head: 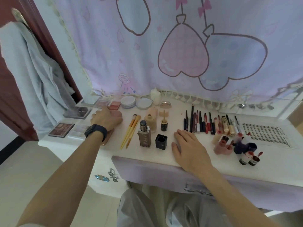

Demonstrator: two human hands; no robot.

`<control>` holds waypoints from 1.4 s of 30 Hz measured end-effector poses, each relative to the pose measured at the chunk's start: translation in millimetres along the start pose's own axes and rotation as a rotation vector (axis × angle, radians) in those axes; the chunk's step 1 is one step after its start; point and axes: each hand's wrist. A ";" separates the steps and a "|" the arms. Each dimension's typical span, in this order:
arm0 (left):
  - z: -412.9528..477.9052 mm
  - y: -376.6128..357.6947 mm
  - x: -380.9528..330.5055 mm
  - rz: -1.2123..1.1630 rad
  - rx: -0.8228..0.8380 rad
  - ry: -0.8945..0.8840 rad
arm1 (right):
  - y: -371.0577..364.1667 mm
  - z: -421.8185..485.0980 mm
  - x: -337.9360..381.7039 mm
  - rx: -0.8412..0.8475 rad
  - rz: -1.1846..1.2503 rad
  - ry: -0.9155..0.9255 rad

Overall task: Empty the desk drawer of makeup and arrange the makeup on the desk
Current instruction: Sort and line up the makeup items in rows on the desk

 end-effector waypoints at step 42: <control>-234.5 -43.3 -55.3 -0.549 0.297 -0.765 | 39.3 -87.0 -3.7 0.118 1.781 -0.582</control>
Point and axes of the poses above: each hand's wrist, its own z-axis towards the middle knuckle, its own y-axis out of the back of the hand, x = y × z, and after that the axes turned 3 degrees about y, right-handed
